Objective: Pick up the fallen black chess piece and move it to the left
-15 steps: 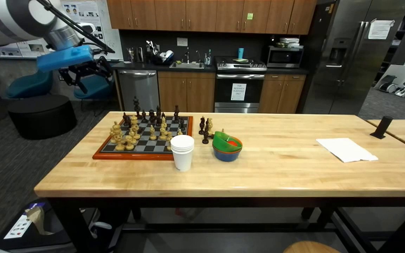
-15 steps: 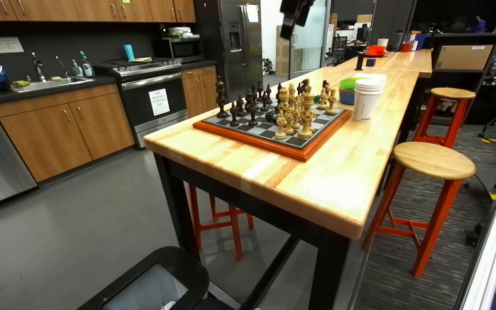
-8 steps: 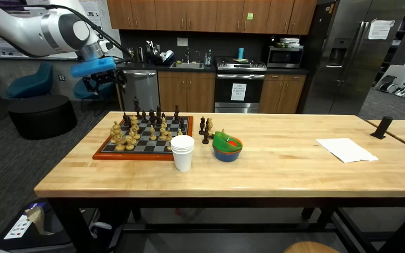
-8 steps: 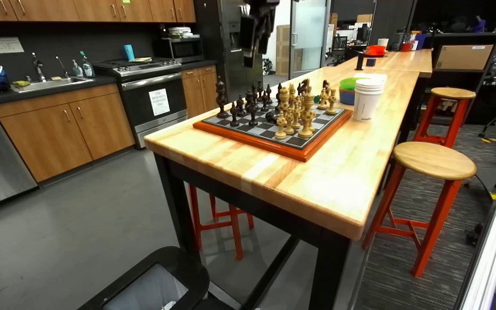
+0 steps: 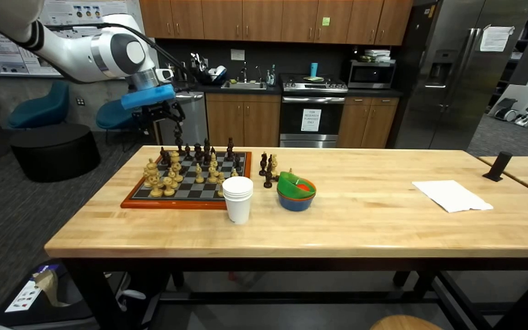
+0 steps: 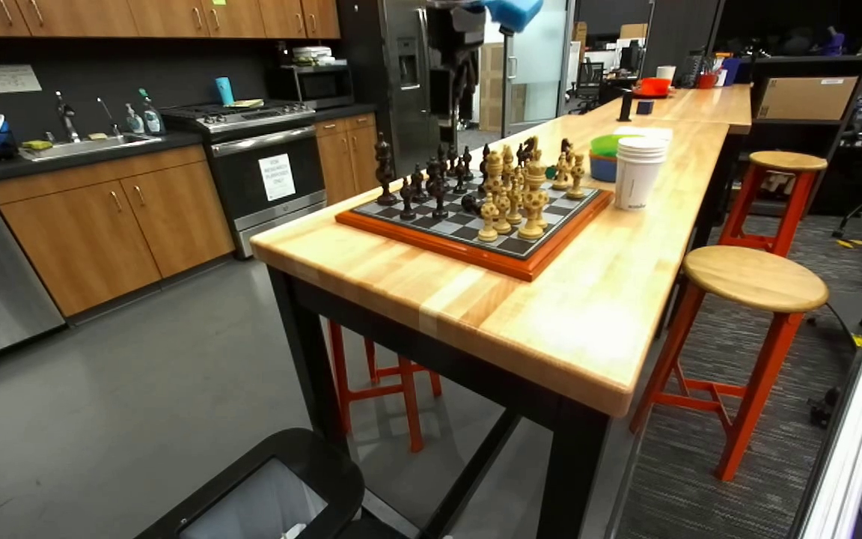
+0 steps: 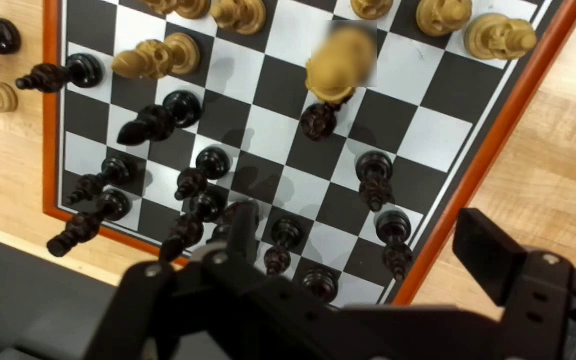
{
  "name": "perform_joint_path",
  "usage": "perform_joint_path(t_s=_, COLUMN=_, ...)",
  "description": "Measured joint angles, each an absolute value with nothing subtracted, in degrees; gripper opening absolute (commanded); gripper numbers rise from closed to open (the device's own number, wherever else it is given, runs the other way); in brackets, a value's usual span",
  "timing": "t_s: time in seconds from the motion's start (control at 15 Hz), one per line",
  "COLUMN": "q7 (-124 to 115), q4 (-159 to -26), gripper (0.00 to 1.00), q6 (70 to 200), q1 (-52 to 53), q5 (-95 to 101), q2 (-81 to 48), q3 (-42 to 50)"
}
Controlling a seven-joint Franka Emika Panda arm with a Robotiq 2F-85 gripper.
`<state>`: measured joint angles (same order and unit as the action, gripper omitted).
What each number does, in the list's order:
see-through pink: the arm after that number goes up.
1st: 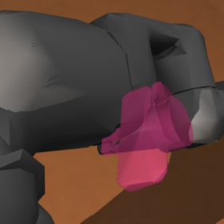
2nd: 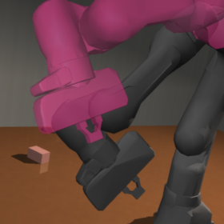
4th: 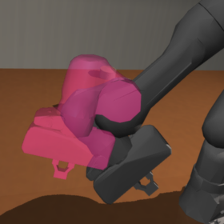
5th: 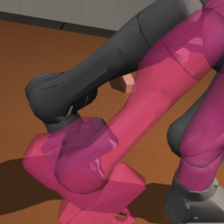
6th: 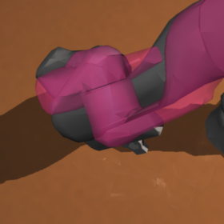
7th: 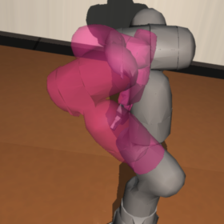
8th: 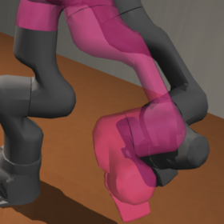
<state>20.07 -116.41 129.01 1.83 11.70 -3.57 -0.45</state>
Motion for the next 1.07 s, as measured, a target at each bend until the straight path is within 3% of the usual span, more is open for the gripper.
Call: perform_joint_path(t_s=1.07, q7=23.25, q4=-116.11, gripper=1.0, q6=128.59, q1=-0.35, q5=8.85, q2=-9.99, q3=-0.32)
